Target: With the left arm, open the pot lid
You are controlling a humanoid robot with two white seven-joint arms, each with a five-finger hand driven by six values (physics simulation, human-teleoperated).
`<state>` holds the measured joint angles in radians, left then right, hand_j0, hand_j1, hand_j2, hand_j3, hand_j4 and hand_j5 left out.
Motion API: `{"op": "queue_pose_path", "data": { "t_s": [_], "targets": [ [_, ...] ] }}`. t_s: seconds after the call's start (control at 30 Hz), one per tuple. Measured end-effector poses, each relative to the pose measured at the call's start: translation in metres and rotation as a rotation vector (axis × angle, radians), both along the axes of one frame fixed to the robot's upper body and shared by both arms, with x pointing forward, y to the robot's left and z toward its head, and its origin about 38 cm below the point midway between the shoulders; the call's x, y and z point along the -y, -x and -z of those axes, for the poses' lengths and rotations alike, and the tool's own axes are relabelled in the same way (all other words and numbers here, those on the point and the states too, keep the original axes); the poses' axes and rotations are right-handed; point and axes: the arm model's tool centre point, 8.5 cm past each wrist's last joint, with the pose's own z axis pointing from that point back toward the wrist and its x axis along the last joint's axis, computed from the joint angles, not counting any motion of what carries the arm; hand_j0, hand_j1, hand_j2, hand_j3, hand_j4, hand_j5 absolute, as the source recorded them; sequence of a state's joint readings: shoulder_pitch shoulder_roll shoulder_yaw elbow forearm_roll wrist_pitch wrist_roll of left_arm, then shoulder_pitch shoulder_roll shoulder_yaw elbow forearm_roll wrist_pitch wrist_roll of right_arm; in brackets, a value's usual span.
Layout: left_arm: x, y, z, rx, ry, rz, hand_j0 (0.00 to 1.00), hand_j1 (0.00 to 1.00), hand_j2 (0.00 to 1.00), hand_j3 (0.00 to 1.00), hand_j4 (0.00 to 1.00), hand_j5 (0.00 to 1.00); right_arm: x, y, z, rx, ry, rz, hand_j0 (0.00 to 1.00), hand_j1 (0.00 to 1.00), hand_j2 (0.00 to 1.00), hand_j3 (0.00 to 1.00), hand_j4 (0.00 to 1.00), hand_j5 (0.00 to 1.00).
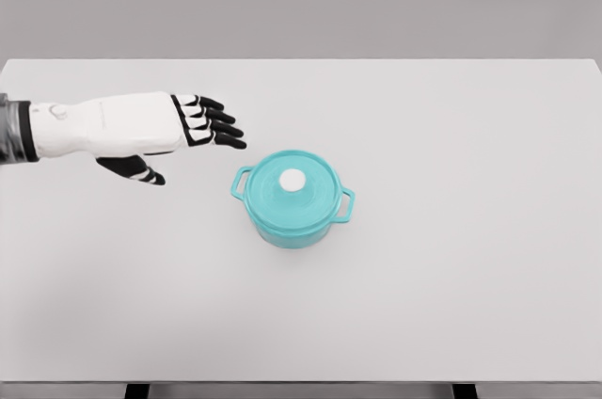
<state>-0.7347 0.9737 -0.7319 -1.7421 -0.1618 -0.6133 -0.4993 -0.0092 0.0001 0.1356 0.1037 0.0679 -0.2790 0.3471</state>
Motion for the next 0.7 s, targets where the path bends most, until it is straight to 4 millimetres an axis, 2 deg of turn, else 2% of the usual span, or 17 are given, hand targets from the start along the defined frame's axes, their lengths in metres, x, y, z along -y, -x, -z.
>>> {"op": "queue_pose_path", "data": {
  "t_s": [0.07,0.2,0.3,0.43,0.53,0.7],
  "targets": [
    [0.008,0.000,-0.001,0.003,0.004,0.022,1.00,1.00,1.00,1.00,1.00,1.00,0.000,0.005,0.000,-0.009,0.000,0.001,1.00,1.00,1.00,1.00,1.00,1.00],
    [0.050,-0.003,-0.018,0.006,0.035,0.139,1.00,1.00,1.00,1.00,1.00,1.00,0.000,0.010,0.000,-0.019,0.001,0.005,1.00,1.00,1.00,1.00,1.00,1.00],
    [0.074,-0.003,-0.025,-0.013,0.043,0.208,1.00,1.00,1.00,1.00,1.00,1.00,0.000,0.010,0.000,-0.020,0.001,0.006,1.00,1.00,1.00,1.00,1.00,1.00],
    [0.098,-0.011,-0.008,-0.084,0.056,0.242,1.00,1.00,1.00,1.00,1.00,1.00,0.000,0.010,0.000,-0.020,0.001,0.006,1.00,1.00,1.00,1.00,1.00,1.00],
    [0.117,-0.019,-0.010,-0.067,0.023,0.270,1.00,1.00,1.00,1.00,1.00,1.00,0.000,0.010,0.000,-0.020,0.001,0.006,1.00,1.00,1.00,1.00,1.00,1.00],
    [0.123,-0.030,0.008,-0.097,-0.087,0.266,1.00,1.00,1.00,1.00,1.00,1.00,0.000,0.010,0.000,-0.020,0.002,0.006,1.00,1.00,1.00,1.00,1.00,1.00]
  ]
}}
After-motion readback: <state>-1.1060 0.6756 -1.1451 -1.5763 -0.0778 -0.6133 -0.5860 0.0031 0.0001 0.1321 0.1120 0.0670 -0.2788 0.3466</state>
